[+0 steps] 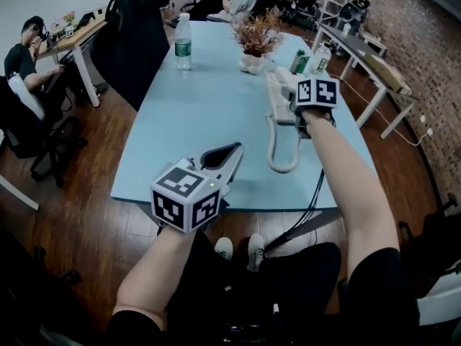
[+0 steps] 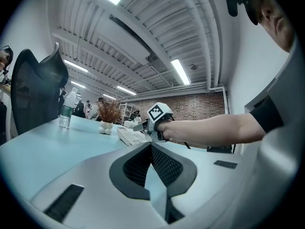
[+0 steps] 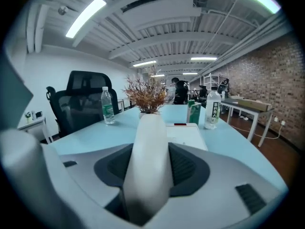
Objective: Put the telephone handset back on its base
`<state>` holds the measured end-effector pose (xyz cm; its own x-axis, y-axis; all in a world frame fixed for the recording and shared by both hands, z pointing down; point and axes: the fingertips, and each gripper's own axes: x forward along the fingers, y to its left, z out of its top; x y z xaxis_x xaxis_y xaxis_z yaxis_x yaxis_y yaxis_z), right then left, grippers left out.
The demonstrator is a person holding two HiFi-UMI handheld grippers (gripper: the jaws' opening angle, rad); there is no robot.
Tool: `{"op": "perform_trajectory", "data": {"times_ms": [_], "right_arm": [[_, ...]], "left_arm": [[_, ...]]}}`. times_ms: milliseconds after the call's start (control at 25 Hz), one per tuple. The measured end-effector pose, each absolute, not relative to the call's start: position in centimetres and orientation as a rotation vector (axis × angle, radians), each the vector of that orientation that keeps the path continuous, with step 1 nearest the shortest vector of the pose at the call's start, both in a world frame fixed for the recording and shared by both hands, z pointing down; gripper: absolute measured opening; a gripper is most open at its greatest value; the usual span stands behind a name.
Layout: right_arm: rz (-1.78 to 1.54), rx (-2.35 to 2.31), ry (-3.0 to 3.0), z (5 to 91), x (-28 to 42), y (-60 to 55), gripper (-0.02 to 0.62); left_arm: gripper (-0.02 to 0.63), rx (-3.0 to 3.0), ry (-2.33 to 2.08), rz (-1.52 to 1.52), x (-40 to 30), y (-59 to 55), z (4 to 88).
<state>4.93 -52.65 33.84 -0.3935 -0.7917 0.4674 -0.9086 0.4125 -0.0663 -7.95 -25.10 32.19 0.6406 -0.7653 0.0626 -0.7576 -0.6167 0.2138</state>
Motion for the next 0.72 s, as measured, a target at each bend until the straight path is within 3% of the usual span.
{"op": "perform_trajectory", "data": {"times_ms": [440,720], "right_arm": [[0.441,1.561,-2.146,35.7,2.2,-56.9,0.238],[0.413,1.498,-2.184,35.4,2.2,-56.0,0.276]], "left_arm": [[-0.006,2.608,-1.258,-0.078,-9.2,-25.7,32.6],[-0.005,2.601,-1.263,-0.069,-9.4,-25.8,32.9]]}}
